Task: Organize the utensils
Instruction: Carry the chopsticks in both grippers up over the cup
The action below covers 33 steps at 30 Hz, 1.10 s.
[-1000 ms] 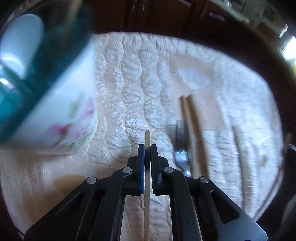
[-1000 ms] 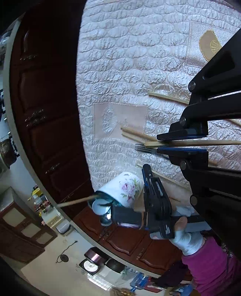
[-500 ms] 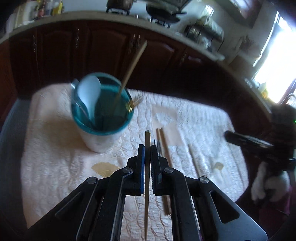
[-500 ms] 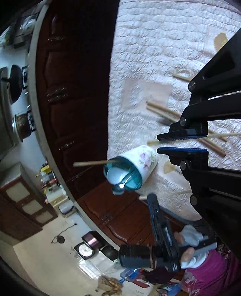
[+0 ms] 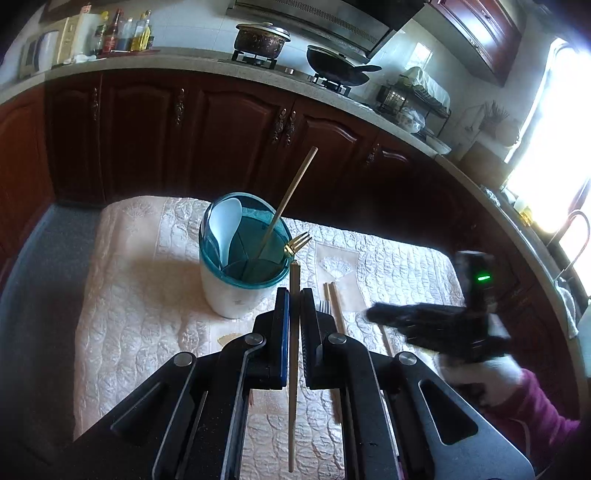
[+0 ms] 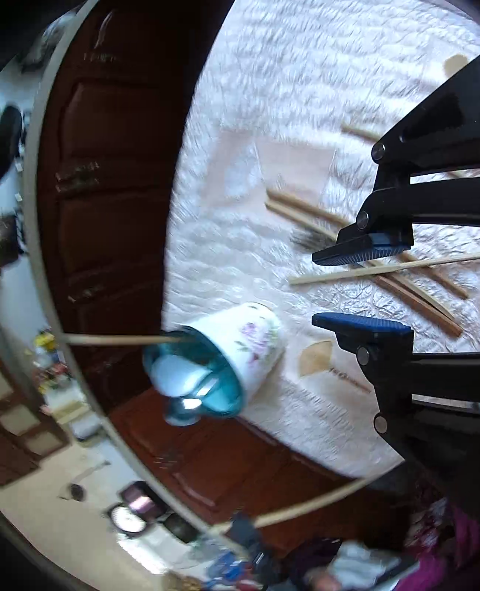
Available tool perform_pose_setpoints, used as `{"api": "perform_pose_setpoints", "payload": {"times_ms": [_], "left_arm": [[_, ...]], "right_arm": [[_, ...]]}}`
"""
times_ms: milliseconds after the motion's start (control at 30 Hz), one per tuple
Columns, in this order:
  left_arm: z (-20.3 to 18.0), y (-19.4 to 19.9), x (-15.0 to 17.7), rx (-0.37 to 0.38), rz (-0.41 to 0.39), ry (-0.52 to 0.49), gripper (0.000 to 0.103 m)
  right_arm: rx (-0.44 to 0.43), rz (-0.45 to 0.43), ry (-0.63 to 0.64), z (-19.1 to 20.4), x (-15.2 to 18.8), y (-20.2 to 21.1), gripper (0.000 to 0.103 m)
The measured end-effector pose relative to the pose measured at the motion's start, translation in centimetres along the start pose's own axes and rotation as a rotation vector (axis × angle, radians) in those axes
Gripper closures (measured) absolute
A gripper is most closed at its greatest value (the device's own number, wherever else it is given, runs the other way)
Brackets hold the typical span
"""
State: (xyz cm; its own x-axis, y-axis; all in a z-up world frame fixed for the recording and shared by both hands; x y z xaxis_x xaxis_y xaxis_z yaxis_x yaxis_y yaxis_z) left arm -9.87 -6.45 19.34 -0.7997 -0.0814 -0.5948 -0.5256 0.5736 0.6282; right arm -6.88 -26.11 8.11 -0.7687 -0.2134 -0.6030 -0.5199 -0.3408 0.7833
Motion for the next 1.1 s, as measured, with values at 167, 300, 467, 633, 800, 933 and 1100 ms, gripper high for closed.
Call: {"api": "perform_pose_setpoints", "payload": {"times_ms": [167, 300, 467, 633, 800, 933, 1100], "left_arm": [[0.6, 0.5, -0.1, -0.016, -0.01, 0.009, 0.099], [1.1, 0.6, -0.3, -0.02, -0.011, 0.026, 0.099], [1.1, 0.9, -0.7, -0.024, -0.022, 0.019, 0.099], [1.1, 1.3, -1.5, -0.007, -0.041, 0.026, 0.099], [0.8, 2.5, -3.3, 0.005, -0.091, 0.037, 0.099], [0.3, 4.0, -6.1, 0.007, -0.161, 0.052, 0.099], [-1.0, 5.0, -9.7, -0.025, -0.266, 0.027, 0.099]], "right_arm": [[0.037, 0.11, 0.06, 0.2, -0.9, -6.6, 0.078], [0.041, 0.206, 0.077, -0.3, -1.1, -10.8, 0.078], [0.004, 0.151, 0.017, -1.2, -1.2, -8.6, 0.098], [-0.009, 0.018, 0.019, -1.3, -1.2, -1.2, 0.098], [-0.035, -0.148, 0.018, -0.6, -3.2, 6.4, 0.098], [-0.076, -0.251, 0.035, 0.3, -5.7, 10.7, 0.098], [-0.098, -0.355, 0.076, 2.3, -9.4, 15.2, 0.098]]}}
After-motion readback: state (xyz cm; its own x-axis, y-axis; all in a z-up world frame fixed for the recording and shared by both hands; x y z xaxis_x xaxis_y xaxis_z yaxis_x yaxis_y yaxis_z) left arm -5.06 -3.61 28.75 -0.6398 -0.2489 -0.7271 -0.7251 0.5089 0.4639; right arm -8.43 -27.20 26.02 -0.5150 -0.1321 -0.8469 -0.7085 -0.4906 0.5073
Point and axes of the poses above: each gripper's, at about its wrist camera, not at the fingertips, and y roughly against the way its jaws point, z to its left, x to its underside, the point moved 3 cm from there along -y, roughly the way its jaws point, and after that the axes turned 13 degrees about y, right-handed, at the moved point
